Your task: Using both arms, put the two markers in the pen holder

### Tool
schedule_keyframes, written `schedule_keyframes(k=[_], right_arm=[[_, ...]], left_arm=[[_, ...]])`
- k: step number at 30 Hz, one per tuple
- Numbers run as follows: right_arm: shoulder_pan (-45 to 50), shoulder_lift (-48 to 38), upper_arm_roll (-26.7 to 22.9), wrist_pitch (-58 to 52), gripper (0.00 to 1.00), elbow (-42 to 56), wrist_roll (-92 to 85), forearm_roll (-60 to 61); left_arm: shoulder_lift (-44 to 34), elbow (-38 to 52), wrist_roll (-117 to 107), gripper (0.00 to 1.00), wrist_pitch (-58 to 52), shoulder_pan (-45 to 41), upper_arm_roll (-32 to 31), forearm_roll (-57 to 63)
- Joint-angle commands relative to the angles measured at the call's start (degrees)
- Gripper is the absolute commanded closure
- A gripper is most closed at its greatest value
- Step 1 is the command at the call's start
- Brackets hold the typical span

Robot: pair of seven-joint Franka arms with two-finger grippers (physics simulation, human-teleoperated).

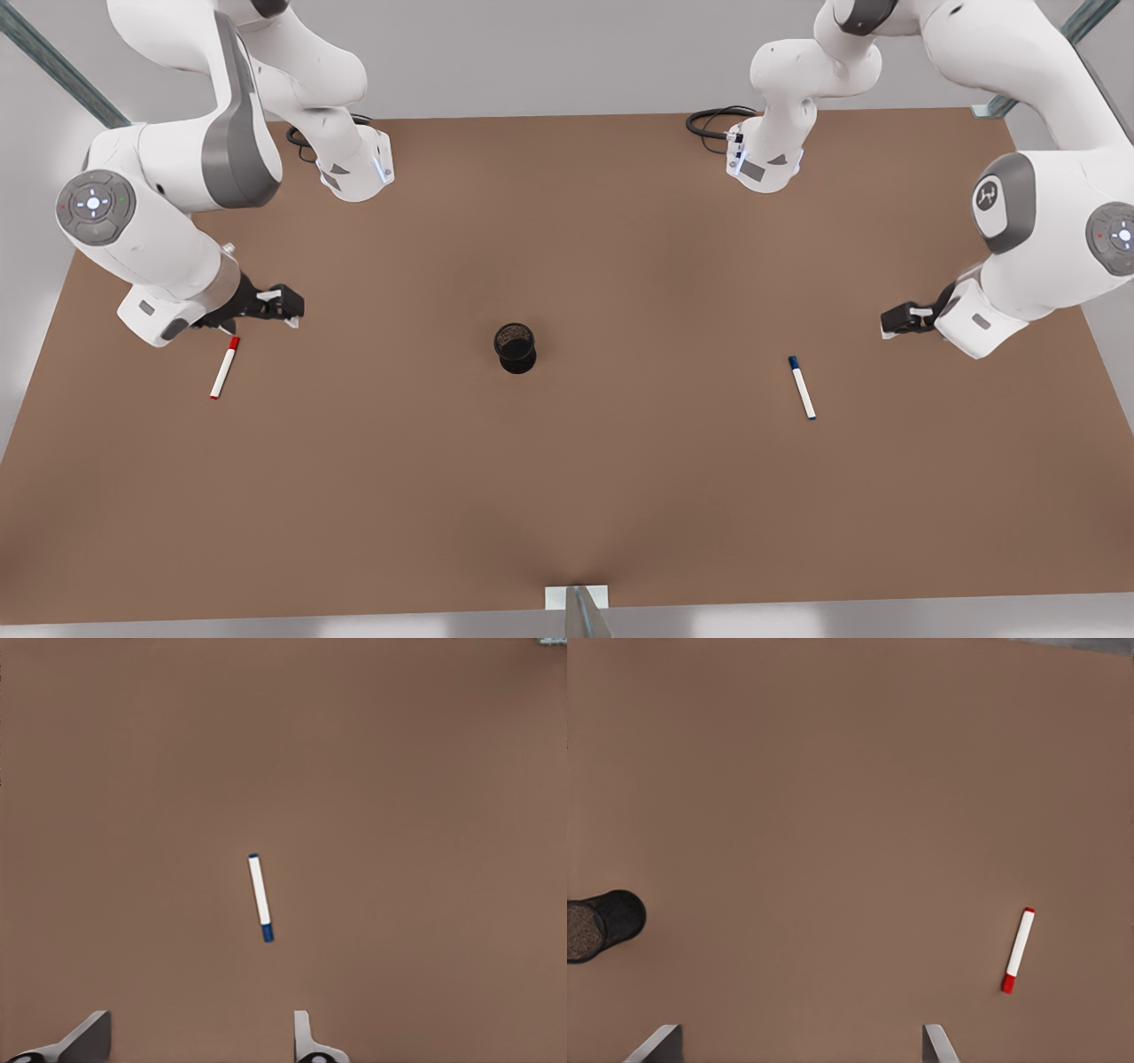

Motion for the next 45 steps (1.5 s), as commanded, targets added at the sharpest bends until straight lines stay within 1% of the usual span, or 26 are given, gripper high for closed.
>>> schedule_keyframes(k=[1,2,4,5,6,7,8,9,11,12,14,16,18,19,22,24,26,30,31,32,37,38,39,41,42,45], right_arm=[[0.2,-0.1,0.1,2.7,0.00,0.0,2.5,-0.2],[0.2,-0.1,0.1,2.8,0.00,0.0,2.5,-0.1],[0.1,-0.1,0.1,3.3,0.00,-0.2,2.6,-0.2],[0.0,0.1,0.1,5.2,0.00,-0.9,2.5,-1.5],[-0.3,2.4,0.0,8.4,0.00,-2.0,2.5,-1.5],[-0.8,4.1,0.0,10.7,0.00,-2.5,2.5,-1.5],[-1.6,7.6,-0.1,14.7,0.00,-2.5,2.4,-1.5],[-2.4,9.3,-0.1,17.0,0.00,-3.4,2.4,-1.5],[-3.7,9.4,-0.2,27.8,0.00,-12.4,2.4,-2.1],[-5.7,9.5,-0.1,30.4,0.00,-14.4,1.1,-2.7],[-9.5,11.6,-0.1,30.9,0.00,-15.2,-2.0,-2.7],[-12.3,12.2,-0.1,31.0,0.00,-16.8,-2.3,-2.8],[-16.5,12.3,-0.1,38.2,0.00,-23.1,-4.8,-2.8],[-17.3,13.2,-0.1,39.0,0.00,-24.0,-5.6,-2.8],[-20.0,16.1,-0.3,39.3,0.00,-23.9,-9.9,-4.3],[-23.3,18.7,-0.3,42.6,0.00,-23.8,-11.4,-6.6],[-26.3,20.5,-0.3,43.7,0.00,-23.9,-13.8,-6.6],[-29.9,22.3,-0.1,44.0,0.00,-24.0,-19.3,-6.6],[-30.6,23.5,-0.1,46.3,0.00,-24.0,-20.3,-6.6],[-30.6,23.6,-0.1,46.4,0.09,-24.6,-22.1,-6.6],[-30.7,23.8,-0.1,46.7,0.22,-26.7,-22.4,-9.3],[-31.5,24.1,-0.1,48.7,0.29,-27.6,-22.4,-9.8],[-32.4,24.2,-0.1,51.5,0.31,-29.3,-22.6,-9.9],[-32.8,24.3,-0.1,52.5,0.41,-29.7,-23.4,-10.0],[-32.9,24.5,-0.1,52.5,0.46,-29.7,-23.4,-10.0],[-32.8,25.3,-0.1,53.2,0.51,-29.7,-23.3,-9.9]], left_arm=[[0.5,0.0,3.1,0.00,4.0,-0.1,0.0,0.2],[1.3,0.0,1.5,0.00,4.5,-0.2,0.0,0.1],[4.2,-2.6,-10.2,0.00,9.9,-2.7,0.0,-0.5],[4.0,-10.0,-16.5,0.00,18.2,-3.7,-0.1,-1.3],[3.7,-16.7,-20.7,0.00,27.0,-4.0,-0.1,-1.4],[3.8,-19.7,-21.0,0.00,30.4,-4.0,-0.1,-1.4],[3.9,-25.4,-21.0,0.00,38.6,-3.4,0.0,-3.3],[4.2,-27.0,-21.0,0.00,40.0,-3.2,0.1,-3.4],[5.2,-31.2,-20.8,0.00,44.8,-2.0,0.2,-3.3],[5.6,-32.7,-20.6,0.00,47.0,-1.6,0.2,-3.3],[7.6,-33.1,-19.2,0.00,47.2,-1.1,0.2,-3.1],[10.5,-33.0,-19.0,0.00,50.8,-0.4,0.2,-2.8],[12.2,-32.3,-18.7,0.00,51.5,-0.3,0.2,-1.7],[12.7,-31.8,-18.8,0.00,51.6,-0.2,0.2,-1.0],[14.1,-31.3,-18.8,0.03,52.3,-0.4,0.2,-1.0],[15.1,-31.1,-18.7,0.04,53.1,-0.5,0.2,-1.0],[16.9,-29.2,-18.3,0.07,53.1,-0.5,0.2,-0.6],[19.2,-27.2,-18.4,0.20,53.1,-0.5,0.2,-0.6],[19.6,-27.2,-18.4,0.22,53.1,-0.5,0.2,-0.6],[20.0,-27.2,-18.4,0.26,53.1,-0.4,0.2,-0.6],[21.2,-27.3,-18.4,0.40,53.1,-0.3,0.2,-0.6],[21.5,-27.3,-18.4,0.41,53.1,-0.3,0.2,-0.6],[21.6,-27.3,-18.4,0.41,53.1,-0.3,0.2,-0.6],[21.6,-27.5,-18.3,0.42,53.1,-0.4,0.2,-0.6],[21.9,-27.4,-18.3,0.45,53.1,-0.5,0.2,-0.6],[21.9,-27.4,-18.3,0.52,53.1,-0.5,0.2,-0.6]])
